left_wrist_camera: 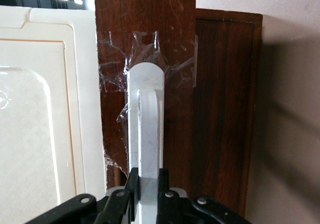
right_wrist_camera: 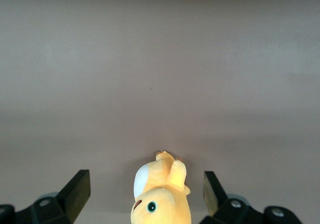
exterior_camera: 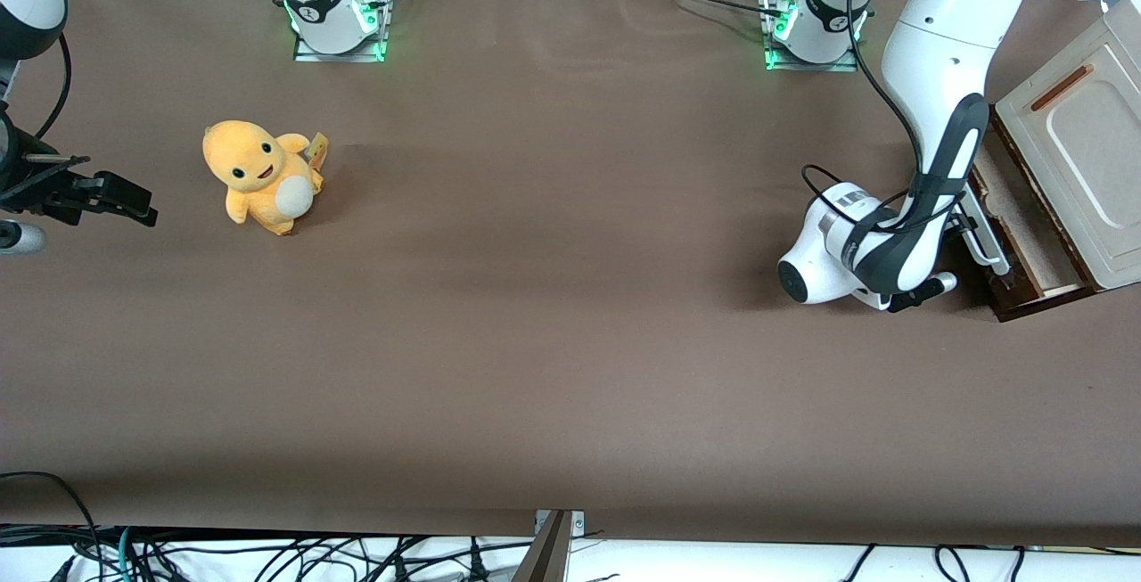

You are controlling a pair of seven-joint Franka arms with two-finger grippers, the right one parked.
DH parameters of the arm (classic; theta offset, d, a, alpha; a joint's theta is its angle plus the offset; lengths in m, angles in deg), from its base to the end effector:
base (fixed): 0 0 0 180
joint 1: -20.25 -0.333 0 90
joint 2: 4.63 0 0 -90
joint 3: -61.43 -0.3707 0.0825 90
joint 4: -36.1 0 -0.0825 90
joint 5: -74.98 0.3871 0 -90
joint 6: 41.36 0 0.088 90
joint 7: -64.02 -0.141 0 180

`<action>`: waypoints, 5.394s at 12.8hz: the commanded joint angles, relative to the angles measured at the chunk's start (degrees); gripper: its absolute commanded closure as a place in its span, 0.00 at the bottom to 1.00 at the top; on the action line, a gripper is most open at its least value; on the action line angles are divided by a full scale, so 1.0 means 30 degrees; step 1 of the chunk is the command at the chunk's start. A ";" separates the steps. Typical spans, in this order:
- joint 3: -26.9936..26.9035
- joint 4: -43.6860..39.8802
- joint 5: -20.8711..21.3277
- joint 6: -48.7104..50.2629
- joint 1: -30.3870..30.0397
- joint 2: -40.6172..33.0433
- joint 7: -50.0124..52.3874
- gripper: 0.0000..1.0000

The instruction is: Open lower drawer with left arm only

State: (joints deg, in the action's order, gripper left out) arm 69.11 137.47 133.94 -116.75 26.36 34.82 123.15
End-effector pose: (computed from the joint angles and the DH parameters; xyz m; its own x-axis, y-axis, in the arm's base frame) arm 0.5899 0.0037 0.2201 0.9294 0.3690 -0.0059 0.0655 -0.1807 -0.9814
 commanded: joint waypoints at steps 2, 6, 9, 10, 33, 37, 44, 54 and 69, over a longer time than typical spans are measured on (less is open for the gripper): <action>0.0750 -0.0945 -0.1781 0.1338 0.0309 -0.0142 0.0270 0.94; 0.0898 -0.1038 -0.1901 0.1633 0.0309 -0.0142 0.0299 0.94; 0.0898 -0.1009 -0.1901 0.1663 0.0280 -0.0113 0.0328 0.94; 0.0869 -0.1008 -0.1901 0.1663 0.0279 -0.0113 0.0328 0.92; 0.2010 -0.6014 -0.6060 0.1633 0.0250 0.0064 -0.4064 0.00; 0.2011 -0.6633 -0.7466 0.1633 0.0250 -0.1573 -0.6140 0.00; 0.1835 -0.8654 -1.0596 0.1168 -0.0803 -0.2951 -1.1412 0.00; -0.1856 -0.8654 -1.6842 -0.3200 -0.0834 -0.4918 -1.8006 0.00; -0.3614 -0.9065 -2.1024 -0.3991 -0.1389 -0.5504 -2.0648 0.00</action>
State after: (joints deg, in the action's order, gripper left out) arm 58.73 110.81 74.98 -128.74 23.24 19.00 62.66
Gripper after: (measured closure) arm 0.000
